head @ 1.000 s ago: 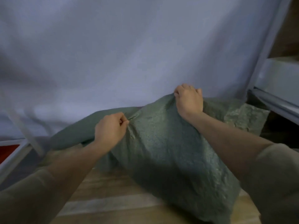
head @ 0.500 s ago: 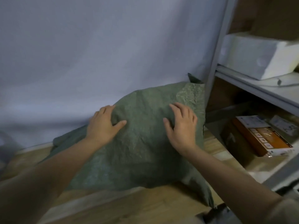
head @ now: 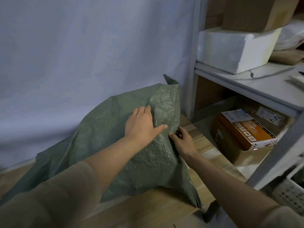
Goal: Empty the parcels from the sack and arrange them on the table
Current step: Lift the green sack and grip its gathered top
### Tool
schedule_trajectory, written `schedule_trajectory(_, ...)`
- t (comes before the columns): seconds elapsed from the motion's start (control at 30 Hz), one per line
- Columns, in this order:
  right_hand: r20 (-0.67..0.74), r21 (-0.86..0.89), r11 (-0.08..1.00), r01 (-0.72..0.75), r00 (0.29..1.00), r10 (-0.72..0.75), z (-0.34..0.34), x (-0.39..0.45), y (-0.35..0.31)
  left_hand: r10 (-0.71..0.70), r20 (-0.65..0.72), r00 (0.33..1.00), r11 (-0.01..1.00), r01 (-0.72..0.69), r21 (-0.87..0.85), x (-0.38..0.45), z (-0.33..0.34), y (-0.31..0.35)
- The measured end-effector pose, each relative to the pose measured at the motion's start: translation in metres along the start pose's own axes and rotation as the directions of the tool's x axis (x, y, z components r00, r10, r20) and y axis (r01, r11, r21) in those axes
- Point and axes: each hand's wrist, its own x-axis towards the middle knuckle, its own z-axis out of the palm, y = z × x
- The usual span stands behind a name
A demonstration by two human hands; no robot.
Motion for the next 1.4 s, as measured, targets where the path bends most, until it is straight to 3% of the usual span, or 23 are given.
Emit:
schedule_trajectory(0.1, 0.034, 0.01, 1.0, -0.002, 0.999, 0.001, -0.002, 0.002, 0.001, 0.021, -0.089, 0.996, 0.993, -0.011, 0.114, 0.008, 0.007, 0.005)
schedule_trajectory(0.23, 0.059, 0.017, 1.0, -0.007, 0.998, 0.006, -0.01, 0.002, 0.009, 0.077, -0.14, 0.987, 0.994, -0.065, 0.085, 0.01, 0.013, -0.002)
schedule_trajectory(0.33, 0.036, 0.006, 1.0, -0.029, 0.999, 0.029, -0.017, 0.001, 0.015, -0.059, -0.193, 0.979, 0.99, 0.032, -0.141, 0.016, 0.005, -0.001)
schedule_trajectory(0.5, 0.024, -0.048, 0.997, -0.066, 0.997, 0.067, -0.024, -0.001, 0.018, -0.241, -0.311, 0.919, 0.898, 0.09, -0.431, 0.046, -0.04, -0.006)
schedule_trajectory(0.67, 0.082, -0.075, 0.997, -0.033, 0.996, 0.039, -0.013, -0.001, -0.001, -0.562, -0.291, 0.774, 0.64, 0.183, -0.746, 0.068, -0.077, -0.05)
schedule_trajectory(0.83, 0.195, -0.18, 0.982, 0.064, 0.98, -0.028, 0.01, -0.003, -0.037, -0.706, -0.241, 0.666, 0.479, 0.197, -0.856, 0.063, -0.095, -0.096)
schedule_trajectory(0.93, 0.451, -0.143, 0.981, 0.129, 0.891, -0.052, 0.001, -0.014, -0.062, -0.794, -0.167, 0.585, 0.354, 0.221, -0.909, 0.057, -0.108, -0.136)
schedule_trajectory(1.03, 0.59, -0.365, 0.888, 0.278, 0.808, -0.011, -0.003, -0.016, -0.074, -0.847, -0.124, 0.517, 0.291, 0.255, -0.922, 0.048, -0.118, -0.176)
schedule_trajectory(1.13, 0.519, -0.632, 0.667, 0.395, 0.855, -0.014, 0.012, -0.01, -0.079, -0.876, -0.096, 0.473, 0.247, 0.268, -0.931, 0.038, -0.122, -0.202)
schedule_trajectory(1.23, 0.409, -0.755, 0.519, 0.401, 0.906, -0.106, 0.032, -0.011, -0.084, -0.884, -0.066, 0.463, 0.204, 0.254, -0.946, 0.029, -0.122, -0.218)
schedule_trajectory(1.3, 0.327, -0.798, 0.466, 0.383, 0.924, -0.199, 0.046, -0.013, -0.088, -0.879, -0.058, 0.474, 0.2, 0.257, -0.946, 0.023, -0.124, -0.224)
schedule_trajectory(1.4, 0.195, -0.793, 0.514, 0.328, 0.935, -0.295, 0.062, -0.011, -0.108, -0.878, -0.062, 0.475, 0.204, 0.252, -0.946, 0.014, -0.132, -0.241)
